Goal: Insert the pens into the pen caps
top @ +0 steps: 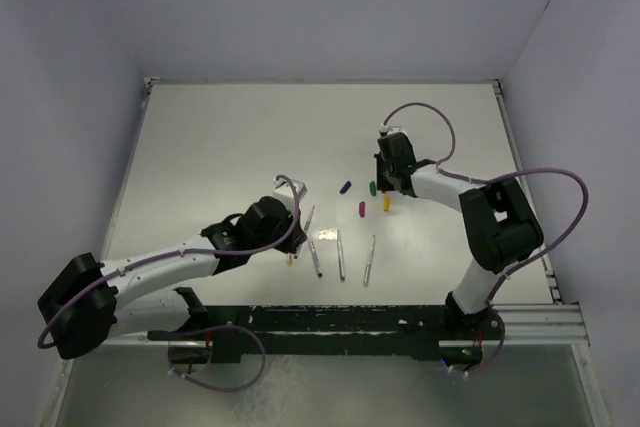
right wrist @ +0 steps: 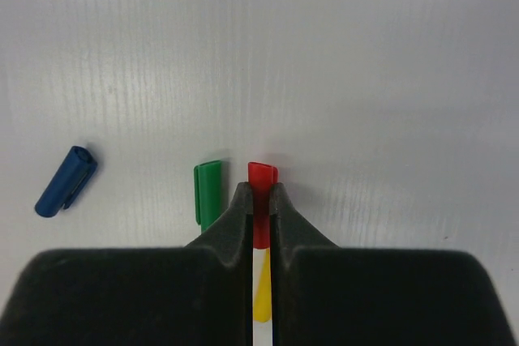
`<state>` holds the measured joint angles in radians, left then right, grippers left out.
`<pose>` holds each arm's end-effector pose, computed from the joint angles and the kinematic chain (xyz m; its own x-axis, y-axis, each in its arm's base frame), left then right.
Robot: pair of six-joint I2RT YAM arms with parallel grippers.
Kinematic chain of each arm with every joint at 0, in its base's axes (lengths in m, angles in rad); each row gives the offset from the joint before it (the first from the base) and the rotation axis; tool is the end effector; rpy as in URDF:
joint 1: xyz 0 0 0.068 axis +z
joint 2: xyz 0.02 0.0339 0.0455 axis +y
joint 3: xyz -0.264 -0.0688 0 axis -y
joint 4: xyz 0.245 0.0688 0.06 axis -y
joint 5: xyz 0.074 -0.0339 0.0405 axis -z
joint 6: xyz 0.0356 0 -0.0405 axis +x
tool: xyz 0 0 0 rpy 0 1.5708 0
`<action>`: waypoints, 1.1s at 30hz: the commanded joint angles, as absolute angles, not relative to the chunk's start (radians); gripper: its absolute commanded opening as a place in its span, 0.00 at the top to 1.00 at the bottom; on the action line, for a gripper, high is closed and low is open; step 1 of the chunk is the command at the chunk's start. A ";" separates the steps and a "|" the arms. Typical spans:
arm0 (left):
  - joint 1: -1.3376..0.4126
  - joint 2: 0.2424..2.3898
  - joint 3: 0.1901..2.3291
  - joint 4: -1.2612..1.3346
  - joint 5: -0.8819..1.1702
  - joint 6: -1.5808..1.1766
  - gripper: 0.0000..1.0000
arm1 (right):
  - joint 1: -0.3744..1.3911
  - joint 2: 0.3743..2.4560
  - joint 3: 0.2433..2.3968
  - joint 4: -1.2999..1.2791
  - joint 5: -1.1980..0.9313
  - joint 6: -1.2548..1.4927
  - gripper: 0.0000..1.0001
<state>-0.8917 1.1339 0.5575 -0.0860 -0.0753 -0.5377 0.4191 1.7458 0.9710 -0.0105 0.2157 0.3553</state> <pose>0.1483 -0.1794 0.2021 -0.7101 0.0666 -0.7009 0.4366 0.8227 -0.3641 0.3319 0.1395 0.1680 -0.6957 0.0621 -0.7156 -0.0184 0.9944 0.1041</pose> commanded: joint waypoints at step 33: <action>-0.896 1.281 0.469 0.828 0.374 -0.699 1.00 | 0.425 0.927 0.347 1.071 -0.394 0.839 1.00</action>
